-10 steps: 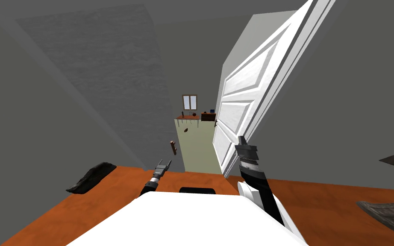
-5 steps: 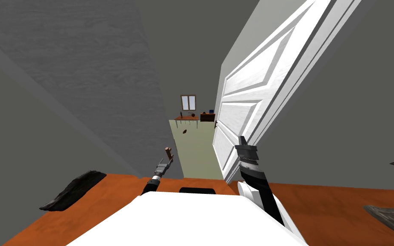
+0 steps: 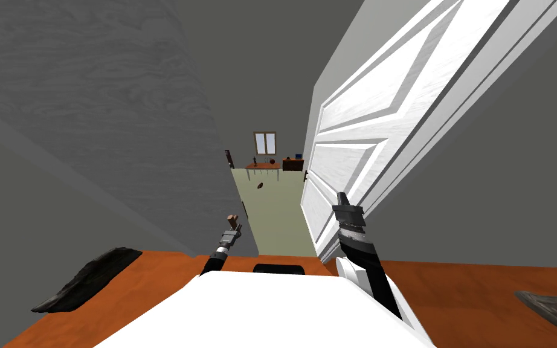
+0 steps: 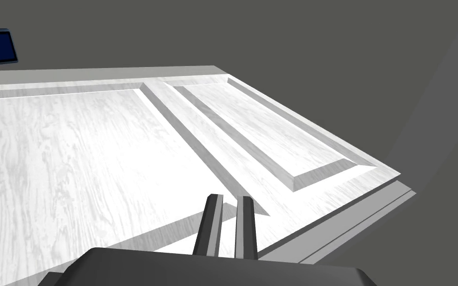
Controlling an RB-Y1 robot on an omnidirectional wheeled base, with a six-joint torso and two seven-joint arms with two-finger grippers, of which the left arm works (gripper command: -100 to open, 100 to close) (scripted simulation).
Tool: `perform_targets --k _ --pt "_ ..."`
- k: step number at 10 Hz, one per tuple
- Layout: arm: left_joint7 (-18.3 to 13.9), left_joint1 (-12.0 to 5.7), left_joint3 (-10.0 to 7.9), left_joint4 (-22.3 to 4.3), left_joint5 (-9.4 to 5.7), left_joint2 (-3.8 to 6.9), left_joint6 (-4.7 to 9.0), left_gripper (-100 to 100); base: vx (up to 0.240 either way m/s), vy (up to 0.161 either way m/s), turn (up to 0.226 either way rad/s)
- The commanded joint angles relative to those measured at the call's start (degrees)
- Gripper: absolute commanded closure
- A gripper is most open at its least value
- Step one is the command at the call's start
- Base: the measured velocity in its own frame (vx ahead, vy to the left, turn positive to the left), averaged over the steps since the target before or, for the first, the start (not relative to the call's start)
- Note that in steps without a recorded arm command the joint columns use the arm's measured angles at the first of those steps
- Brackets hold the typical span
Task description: Push the door open
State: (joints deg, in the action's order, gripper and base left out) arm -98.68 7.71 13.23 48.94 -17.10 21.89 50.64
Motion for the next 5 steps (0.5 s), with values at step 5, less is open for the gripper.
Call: perform_targets --k 5 --pt "0.6 -0.42 -0.71 -0.28 -0.36 -0.36 -0.29 100 0.021 -0.004 0.001"
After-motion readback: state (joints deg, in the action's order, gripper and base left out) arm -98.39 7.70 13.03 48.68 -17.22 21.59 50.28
